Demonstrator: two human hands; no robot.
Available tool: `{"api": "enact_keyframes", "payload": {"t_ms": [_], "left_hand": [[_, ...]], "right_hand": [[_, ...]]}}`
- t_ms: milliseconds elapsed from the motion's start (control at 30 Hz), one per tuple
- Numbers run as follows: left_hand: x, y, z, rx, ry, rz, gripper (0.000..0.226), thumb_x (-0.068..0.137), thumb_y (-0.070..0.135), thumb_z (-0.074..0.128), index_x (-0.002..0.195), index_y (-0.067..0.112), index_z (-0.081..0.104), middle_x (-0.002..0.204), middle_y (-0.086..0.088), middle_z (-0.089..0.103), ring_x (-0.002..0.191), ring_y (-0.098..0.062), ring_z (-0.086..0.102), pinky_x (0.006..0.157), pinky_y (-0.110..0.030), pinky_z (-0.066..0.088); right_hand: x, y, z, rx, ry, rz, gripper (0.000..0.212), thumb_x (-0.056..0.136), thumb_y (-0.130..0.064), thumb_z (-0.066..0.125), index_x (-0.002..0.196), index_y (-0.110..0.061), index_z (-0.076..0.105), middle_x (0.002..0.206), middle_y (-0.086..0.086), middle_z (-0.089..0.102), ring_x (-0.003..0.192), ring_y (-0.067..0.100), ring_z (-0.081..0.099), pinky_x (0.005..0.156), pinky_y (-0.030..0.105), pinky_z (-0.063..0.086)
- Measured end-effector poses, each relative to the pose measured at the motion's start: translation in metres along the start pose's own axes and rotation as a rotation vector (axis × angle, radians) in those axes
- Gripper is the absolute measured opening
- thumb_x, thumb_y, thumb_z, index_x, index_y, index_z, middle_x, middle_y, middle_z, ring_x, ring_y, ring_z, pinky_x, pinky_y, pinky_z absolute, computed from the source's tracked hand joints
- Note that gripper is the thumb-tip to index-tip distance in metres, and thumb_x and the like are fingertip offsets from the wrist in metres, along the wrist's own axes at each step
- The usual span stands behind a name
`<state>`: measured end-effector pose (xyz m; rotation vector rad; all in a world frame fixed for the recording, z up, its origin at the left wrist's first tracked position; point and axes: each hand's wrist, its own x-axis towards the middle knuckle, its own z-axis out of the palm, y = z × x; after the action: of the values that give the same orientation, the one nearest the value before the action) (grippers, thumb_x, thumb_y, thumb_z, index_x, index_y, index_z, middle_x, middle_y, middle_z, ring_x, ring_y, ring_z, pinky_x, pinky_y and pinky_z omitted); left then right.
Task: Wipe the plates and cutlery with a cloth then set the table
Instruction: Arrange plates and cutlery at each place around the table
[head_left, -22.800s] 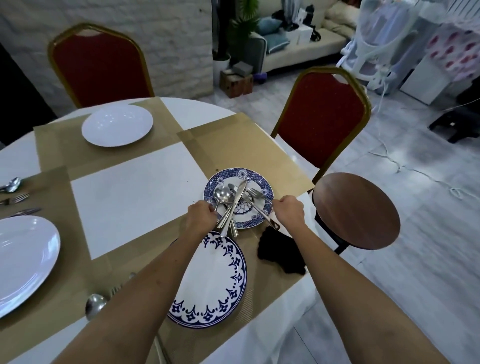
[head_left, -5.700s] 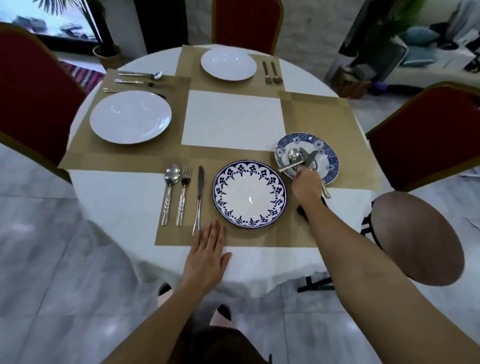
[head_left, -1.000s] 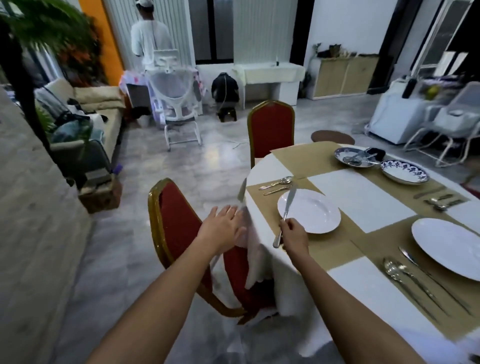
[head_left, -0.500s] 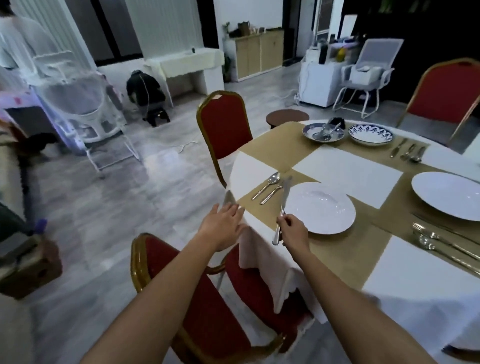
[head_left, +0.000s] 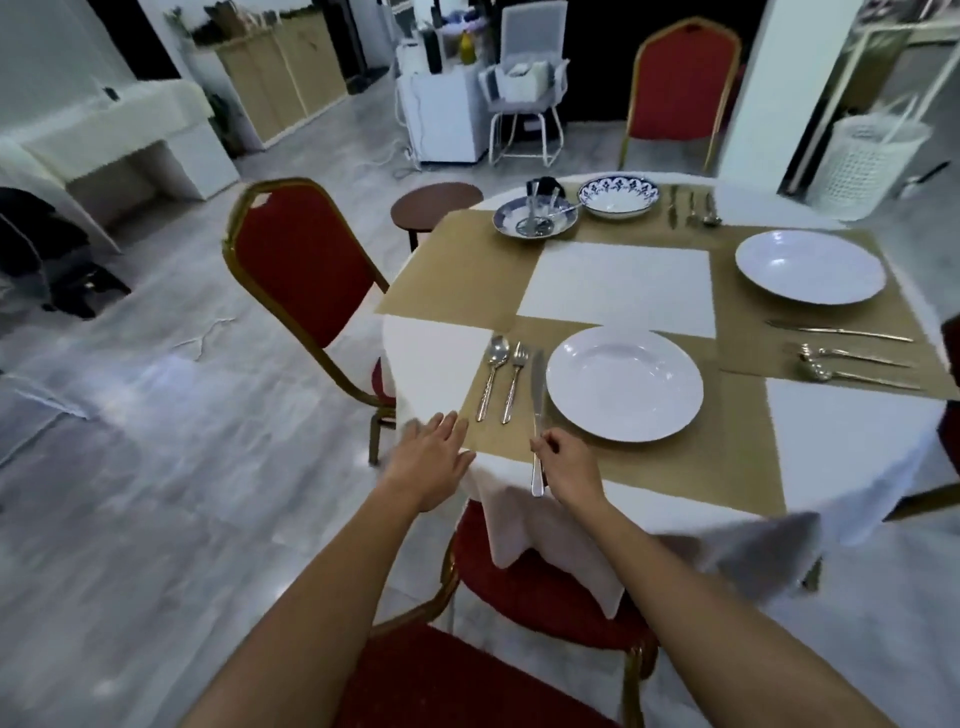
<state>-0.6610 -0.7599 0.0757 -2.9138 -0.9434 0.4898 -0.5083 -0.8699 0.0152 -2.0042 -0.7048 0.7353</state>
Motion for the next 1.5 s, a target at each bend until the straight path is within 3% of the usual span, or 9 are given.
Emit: {"api": "enact_keyframes", "payload": {"t_ms": [133,333,533,700,833,967,1233,1333,1500], "left_hand": [[0.023,-0.033,0.024,0.022,0.018,0.106,0.058,0.102,0.042,0.017,0.152,0.013,0.008,0.159,-0.008,0.011,0.147,-0.023,0.011,0.117,-0.043,0.015],[0.061,-0.064,0.044,-0.033,0.041,0.133,0.058,0.103,0.041,0.015,0.152,0.013,0.002,0.16,-0.006,0.002,0.148,-0.021,0.001,0.118,-0.042,0.004],[0.095,-0.072,0.066,-0.125,0.007,0.091,0.06,0.102,0.043,0.013,0.151,0.014,-0.006,0.16,-0.006,-0.009,0.147,-0.022,-0.01,0.118,-0.041,-0.003],[0.119,-0.071,0.079,-0.204,0.005,0.145,0.061,0.102,0.043,0.014,0.151,0.015,-0.008,0.159,-0.006,-0.013,0.146,-0.021,-0.012,0.117,-0.037,-0.005],[0.133,-0.07,0.086,-0.286,0.048,0.144,0.063,0.1,0.047,0.01,0.151,0.014,-0.009,0.158,-0.005,-0.014,0.146,-0.021,-0.012,0.117,-0.035,-0.004],[0.132,-0.069,0.093,-0.282,0.1,0.149,0.078,0.078,0.054,-0.018,0.146,0.015,-0.018,0.149,-0.001,-0.026,0.143,-0.018,-0.019,0.113,-0.032,-0.011],[0.131,-0.068,0.097,-0.338,0.14,0.142,0.075,0.078,0.055,-0.019,0.142,0.016,-0.02,0.154,-0.003,-0.02,0.138,-0.016,-0.023,0.113,-0.032,-0.013],[0.131,-0.068,0.098,-0.359,0.147,0.152,0.085,0.075,0.064,-0.026,0.143,0.014,-0.016,0.155,-0.005,-0.015,0.139,-0.017,-0.021,0.113,-0.033,-0.011],[0.128,-0.067,0.096,-0.355,0.153,0.146,0.08,0.079,0.052,-0.017,0.148,0.014,-0.01,0.158,-0.007,-0.011,0.145,-0.021,-0.013,0.114,-0.034,-0.011]], "right_hand": [[0.002,-0.009,0.024,-0.011,0.085,0.048,0.03,0.095,-0.022,0.056,0.067,-0.016,0.049,0.058,-0.004,0.047,0.058,0.013,0.045,0.054,0.027,0.032],[0.01,-0.019,0.044,-0.057,0.134,0.137,0.036,0.097,-0.027,0.054,0.062,-0.025,0.043,0.06,-0.007,0.045,0.058,0.007,0.042,0.056,0.024,0.032],[0.035,-0.019,0.059,-0.095,0.212,0.246,0.035,0.097,-0.033,0.053,0.063,-0.027,0.045,0.062,-0.008,0.048,0.069,0.017,0.05,0.063,0.029,0.033],[0.056,-0.014,0.065,-0.187,0.251,0.291,0.028,0.096,-0.035,0.054,0.085,-0.013,0.067,0.083,0.005,0.069,0.077,0.023,0.06,0.066,0.031,0.042],[0.07,-0.014,0.066,-0.245,0.341,0.265,0.022,0.093,-0.034,0.058,0.093,-0.013,0.062,0.086,0.007,0.069,0.081,0.025,0.063,0.072,0.034,0.049],[0.072,-0.015,0.067,-0.371,0.359,0.253,0.021,0.095,-0.032,0.054,0.096,-0.011,0.054,0.092,0.009,0.063,0.084,0.029,0.06,0.074,0.038,0.049],[0.071,-0.017,0.068,-0.465,0.364,0.219,0.024,0.097,-0.029,0.05,0.108,-0.009,0.056,0.106,0.009,0.056,0.092,0.028,0.057,0.076,0.037,0.048],[0.052,-0.008,0.074,-0.653,0.427,-0.018,0.026,0.092,-0.023,0.048,0.106,-0.009,0.065,0.102,0.008,0.062,0.088,0.027,0.062,0.072,0.037,0.055],[0.022,0.013,0.086,-0.974,0.15,-0.078,0.054,0.09,-0.036,0.034,0.127,-0.008,0.062,0.132,0.009,0.061,0.119,0.026,0.06,0.087,0.044,0.053]]}}
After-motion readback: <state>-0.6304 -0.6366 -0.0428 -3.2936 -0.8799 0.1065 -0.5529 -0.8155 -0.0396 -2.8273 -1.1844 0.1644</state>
